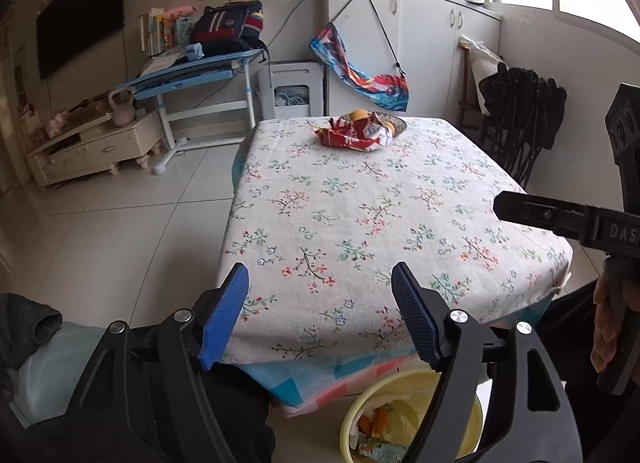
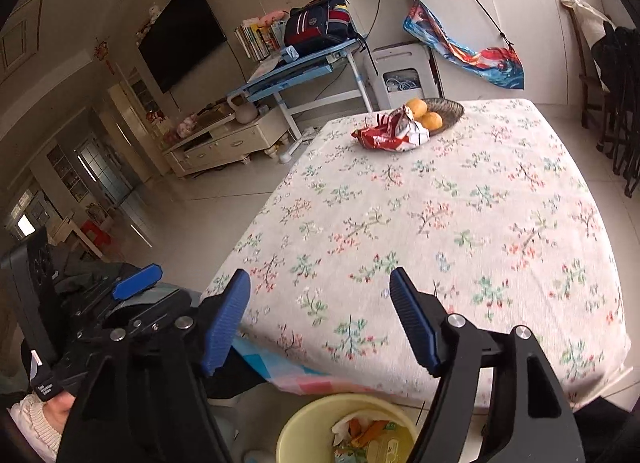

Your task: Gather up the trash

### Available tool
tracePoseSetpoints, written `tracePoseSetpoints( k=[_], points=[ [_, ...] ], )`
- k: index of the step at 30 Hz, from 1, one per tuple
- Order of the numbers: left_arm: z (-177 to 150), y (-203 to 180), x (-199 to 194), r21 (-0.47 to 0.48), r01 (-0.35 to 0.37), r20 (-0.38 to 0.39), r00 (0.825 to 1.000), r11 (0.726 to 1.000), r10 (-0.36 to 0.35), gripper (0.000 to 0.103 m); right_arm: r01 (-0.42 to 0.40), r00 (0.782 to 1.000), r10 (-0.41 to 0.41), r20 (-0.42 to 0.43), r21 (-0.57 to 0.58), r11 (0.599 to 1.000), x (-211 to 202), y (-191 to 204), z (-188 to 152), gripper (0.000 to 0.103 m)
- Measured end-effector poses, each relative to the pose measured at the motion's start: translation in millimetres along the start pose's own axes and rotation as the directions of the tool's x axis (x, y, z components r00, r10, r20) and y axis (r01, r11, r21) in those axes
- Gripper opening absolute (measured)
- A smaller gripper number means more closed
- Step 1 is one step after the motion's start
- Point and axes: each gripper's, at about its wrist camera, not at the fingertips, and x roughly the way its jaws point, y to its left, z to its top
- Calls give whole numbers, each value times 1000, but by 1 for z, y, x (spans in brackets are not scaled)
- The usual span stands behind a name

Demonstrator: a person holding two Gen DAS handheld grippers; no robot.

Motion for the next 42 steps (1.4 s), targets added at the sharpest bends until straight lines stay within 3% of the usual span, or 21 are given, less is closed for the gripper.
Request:
tracePoseSetpoints(
  k=[5, 10, 19, 24, 25, 27, 28, 30, 32, 35, 42],
  points=[
    [-2, 20, 11, -90, -18, 17, 1000, 996, 19, 74, 50, 999, -50, 12, -24, 998, 42, -10, 38, 76],
    [1, 24, 17, -108, -20, 44, 999, 994, 25, 78, 127, 992, -127, 2, -40, 991, 94, -32, 74, 76],
    [8, 13, 36, -60, -21, 26, 999, 998, 22, 78, 153, 988, -155, -13, 259, 954, 160, -119, 123, 76],
    [6, 6, 42, -28, -29, 9, 1000, 999, 29, 78, 148, 989, -146, -33, 338, 929, 187, -141, 128, 76],
    [5, 4, 43, -17, -33, 9, 999, 999, 33, 78, 144, 989, -141, -33, 341, 929, 190, -142, 128, 74],
    [5, 1, 43, 2, -37, 8, 999, 999, 37, 78, 127, 992, -120, -42, 358, 925, 197, -145, 127, 60],
    [5, -1, 44, 10, -38, 7, 999, 999, 38, 78, 116, 993, -107, -44, 367, 923, 199, -147, 126, 48],
    [5, -5, 45, 19, -39, 7, 999, 999, 39, 78, 93, 996, -86, -34, 375, 922, 198, -147, 124, 45],
    [5, -5, 44, 22, -40, 7, 999, 999, 40, 78, 63, 998, -58, -26, 375, 925, 194, -146, 122, 31],
    [6, -5, 42, 19, -40, 10, 999, 999, 40, 78, 49, 999, -45, -19, 373, 927, 181, -143, 119, 26],
    [4, -7, 38, 31, -49, 25, 999, 998, 48, 78, -13, 1000, 6, 22, 365, 931, 136, -133, 105, 24]
  ],
)
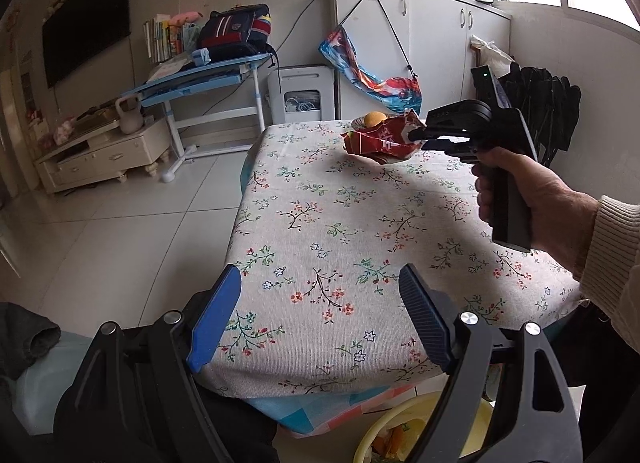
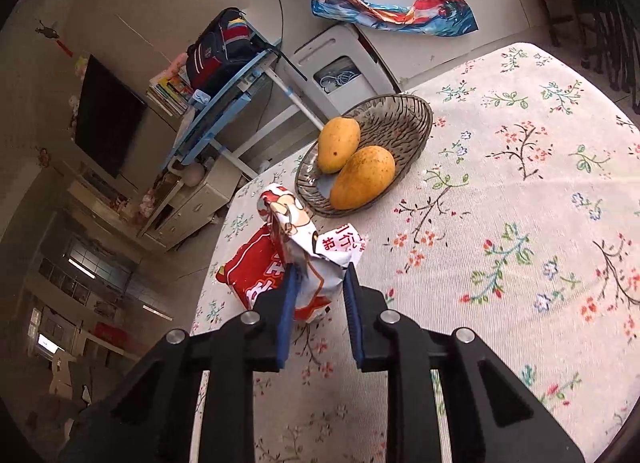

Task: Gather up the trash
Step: 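Grasp the red snack bag with the right tool, then carry the red snack bag over the yellow bucket and open the right tool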

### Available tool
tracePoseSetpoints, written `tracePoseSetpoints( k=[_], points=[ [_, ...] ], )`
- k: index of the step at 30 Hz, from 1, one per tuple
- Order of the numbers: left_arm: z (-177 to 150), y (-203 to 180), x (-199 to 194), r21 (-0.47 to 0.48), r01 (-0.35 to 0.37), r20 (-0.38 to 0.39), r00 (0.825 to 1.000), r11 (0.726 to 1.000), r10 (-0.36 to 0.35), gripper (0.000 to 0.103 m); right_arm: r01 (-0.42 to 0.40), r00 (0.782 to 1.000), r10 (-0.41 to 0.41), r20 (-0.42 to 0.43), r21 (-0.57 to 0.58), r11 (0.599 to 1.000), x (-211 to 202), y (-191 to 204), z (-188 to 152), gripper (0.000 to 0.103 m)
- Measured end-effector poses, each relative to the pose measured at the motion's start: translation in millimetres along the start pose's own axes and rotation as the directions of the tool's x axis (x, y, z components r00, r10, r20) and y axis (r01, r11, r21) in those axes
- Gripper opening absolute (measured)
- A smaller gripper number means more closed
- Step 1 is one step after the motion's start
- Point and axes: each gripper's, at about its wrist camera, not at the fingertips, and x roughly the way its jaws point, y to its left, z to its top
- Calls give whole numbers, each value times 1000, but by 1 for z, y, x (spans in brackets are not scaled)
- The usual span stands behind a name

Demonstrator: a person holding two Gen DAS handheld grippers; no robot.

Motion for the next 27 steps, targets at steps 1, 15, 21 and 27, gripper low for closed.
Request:
tracePoseSetpoints(
  k=[1, 15, 21, 27],
  points=[
    [0, 0, 0, 4, -2, 2, 1000, 1000, 2, 78, -4, 1000, 4, 3, -8, 1000, -7, 3, -3, 24],
    [-2, 1, -8, -5, -9, 19, 1000, 1000, 9, 78, -13, 1000, 16, 19, -143, 990, -106, 28, -51, 24],
    [-1, 9, -10, -49, -5, 28, 1000, 999, 7, 78, -17, 1000, 20, 12, -205, 979, -135, 44, -78, 24],
    [-2, 19, -12, -99, 2, 37, 999, 995, 2, 78, -25, 1000, 21, -20, -227, 974, -155, 49, -109, 24]
  ],
)
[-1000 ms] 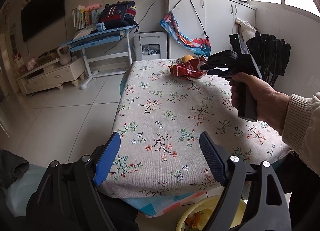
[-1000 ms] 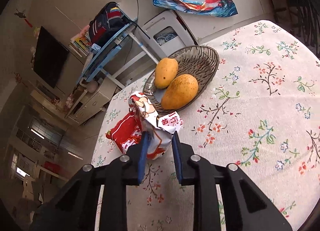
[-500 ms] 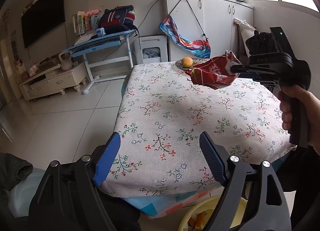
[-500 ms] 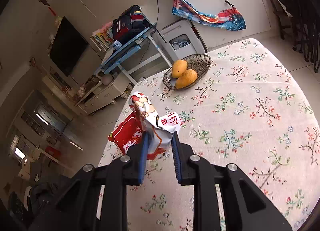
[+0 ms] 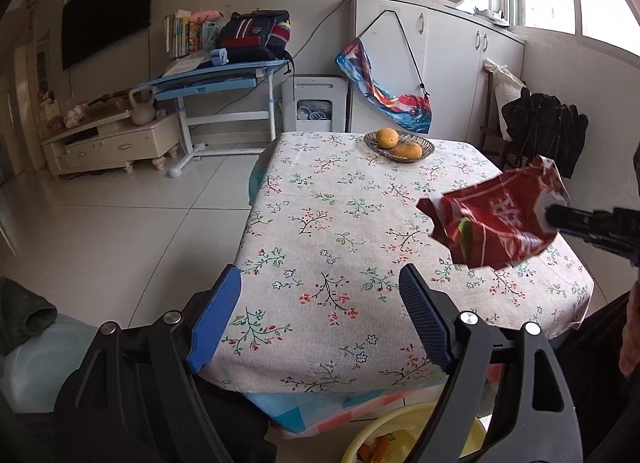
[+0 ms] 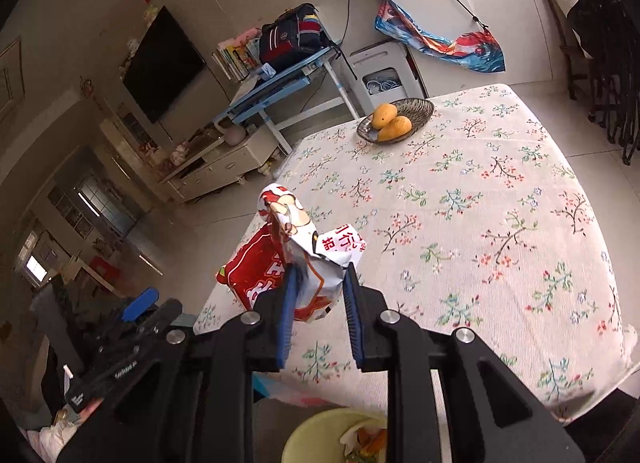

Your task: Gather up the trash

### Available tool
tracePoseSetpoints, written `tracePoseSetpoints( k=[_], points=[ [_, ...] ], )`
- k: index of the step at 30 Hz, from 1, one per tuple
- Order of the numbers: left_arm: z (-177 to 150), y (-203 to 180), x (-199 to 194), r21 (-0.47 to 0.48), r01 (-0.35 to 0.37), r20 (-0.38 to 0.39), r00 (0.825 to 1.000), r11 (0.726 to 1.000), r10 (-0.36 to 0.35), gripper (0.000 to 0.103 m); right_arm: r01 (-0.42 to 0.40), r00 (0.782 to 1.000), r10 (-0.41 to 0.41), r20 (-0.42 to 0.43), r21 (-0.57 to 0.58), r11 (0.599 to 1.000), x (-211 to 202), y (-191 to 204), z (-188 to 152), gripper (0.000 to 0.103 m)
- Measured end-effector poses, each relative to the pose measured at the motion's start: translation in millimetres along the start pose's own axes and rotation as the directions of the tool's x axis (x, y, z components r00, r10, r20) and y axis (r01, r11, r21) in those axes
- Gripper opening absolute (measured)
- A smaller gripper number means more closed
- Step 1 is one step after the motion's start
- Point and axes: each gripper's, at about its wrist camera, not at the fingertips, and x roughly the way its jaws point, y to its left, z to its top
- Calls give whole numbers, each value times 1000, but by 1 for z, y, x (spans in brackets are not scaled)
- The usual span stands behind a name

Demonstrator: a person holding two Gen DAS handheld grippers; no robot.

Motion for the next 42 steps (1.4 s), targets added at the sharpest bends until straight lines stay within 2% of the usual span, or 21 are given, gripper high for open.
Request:
tracePoseSetpoints(
  k=[5, 12, 19, 28, 30, 31, 37, 39, 41, 42],
  points=[
    [2, 3, -3, -18, -2, 14, 1000, 1000, 2, 78, 3, 999, -4, -54, -30, 1000, -16, 15, -29, 24],
    [0, 8, -7, -40, 4, 28, 1000, 999, -3, 78, 11, 990, -30, -141, -132, 991, -38, 38, -72, 24],
    [-4, 1, -10, 0, -3, 23, 1000, 1000, 3, 79, 43, 955, -116, -272, -260, 965, -26, 55, -111, 24],
    [-13, -6, -21, 38, -13, 26, 1000, 999, 12, 80, 94, 923, -200, -329, -311, 946, -12, 59, -138, 24],
    [-15, -7, -24, 38, -12, 25, 1000, 999, 11, 81, 97, 924, -196, -329, -296, 950, -11, 56, -138, 28],
    [-16, -7, -25, 39, -12, 25, 1000, 999, 11, 81, 101, 928, -194, -319, -286, 953, -12, 55, -138, 32],
    [-23, -14, -32, 64, -15, 29, 999, 998, 13, 83, 90, 955, -150, -257, -230, 969, -26, 53, -138, 42],
    [-23, -16, -32, 74, -14, 28, 1000, 997, 12, 84, 92, 965, -142, -220, -222, 971, -31, 53, -135, 48],
    [-22, -17, -34, 76, -13, 30, 1000, 997, 11, 85, 100, 978, -134, -161, -202, 974, -38, 51, -131, 60],
    [-22, -17, -35, 77, -13, 31, 999, 997, 11, 86, 101, 983, -127, -131, -194, 976, -41, 50, -128, 61]
  ],
)
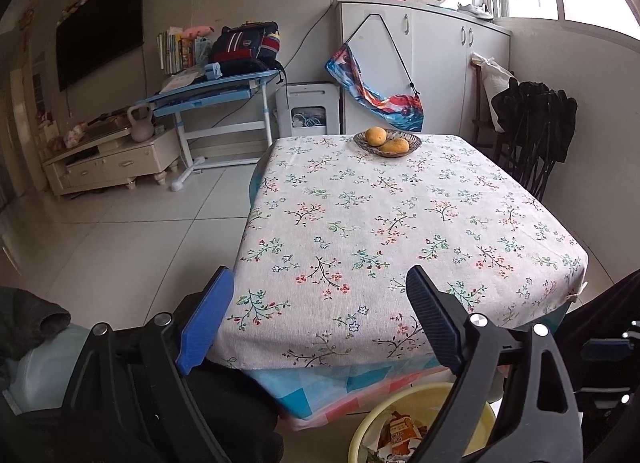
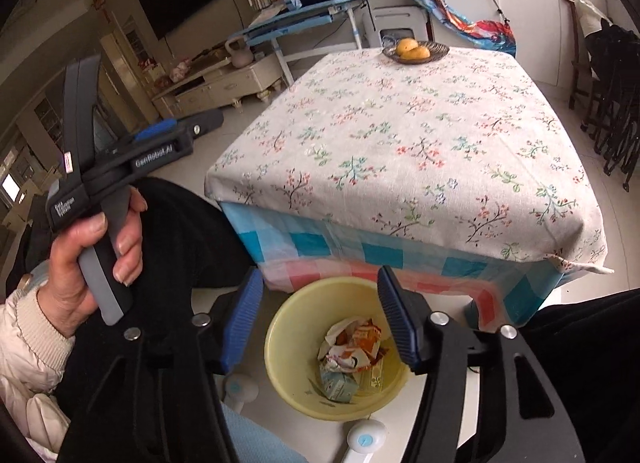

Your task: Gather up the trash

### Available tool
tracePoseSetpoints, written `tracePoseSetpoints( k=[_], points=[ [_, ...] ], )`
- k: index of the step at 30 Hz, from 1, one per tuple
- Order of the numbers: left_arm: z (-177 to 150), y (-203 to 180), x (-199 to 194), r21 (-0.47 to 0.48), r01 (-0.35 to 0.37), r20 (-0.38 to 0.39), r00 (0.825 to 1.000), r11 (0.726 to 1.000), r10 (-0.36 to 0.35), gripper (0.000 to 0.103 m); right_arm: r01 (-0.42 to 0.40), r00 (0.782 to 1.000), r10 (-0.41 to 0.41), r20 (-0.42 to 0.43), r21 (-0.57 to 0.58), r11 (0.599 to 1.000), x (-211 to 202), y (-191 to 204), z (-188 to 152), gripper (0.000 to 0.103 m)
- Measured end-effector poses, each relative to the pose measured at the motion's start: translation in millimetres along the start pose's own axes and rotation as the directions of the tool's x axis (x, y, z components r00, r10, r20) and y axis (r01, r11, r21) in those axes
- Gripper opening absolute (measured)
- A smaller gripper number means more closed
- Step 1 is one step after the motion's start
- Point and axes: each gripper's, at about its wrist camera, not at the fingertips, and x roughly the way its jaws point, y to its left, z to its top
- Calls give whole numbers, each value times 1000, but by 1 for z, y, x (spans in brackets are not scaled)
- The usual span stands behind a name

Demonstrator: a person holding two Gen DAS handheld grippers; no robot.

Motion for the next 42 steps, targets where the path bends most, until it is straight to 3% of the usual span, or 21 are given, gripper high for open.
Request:
tracePoseSetpoints(
  k=[5, 11, 15, 20, 22, 29, 42],
  points=[
    [1, 0, -4, 6, -1, 6, 1000, 1000, 1, 88, 47, 990, -49, 130, 19, 999, -10, -3, 5, 76],
    [1, -4, -10, 15, 2, 15, 1000, 1000, -2, 90, 150, 964, -151, 217, 19, 988, -12, -2, 14, 90],
    [4, -5, -17, 17, -3, 30, 1000, 1000, 3, 92, 232, 930, -220, 294, -7, 973, -16, -1, 26, 93],
    [5, -3, -33, 5, -15, 62, 998, 1000, 15, 96, 324, 867, -285, 409, -26, 946, -22, 3, 40, 96],
    [7, -4, -38, 14, -23, 68, 997, 1000, 22, 96, 336, 856, -295, 425, -21, 942, -21, 2, 39, 96],
    [5, -6, -53, 27, -49, 86, 995, 998, 47, 96, 360, 846, -311, 433, -33, 932, -18, 4, 37, 96],
    [7, 5, -55, -20, -54, 94, 994, 998, 56, 96, 375, 857, -336, 391, -26, 927, -4, 1, 43, 96]
  ],
)
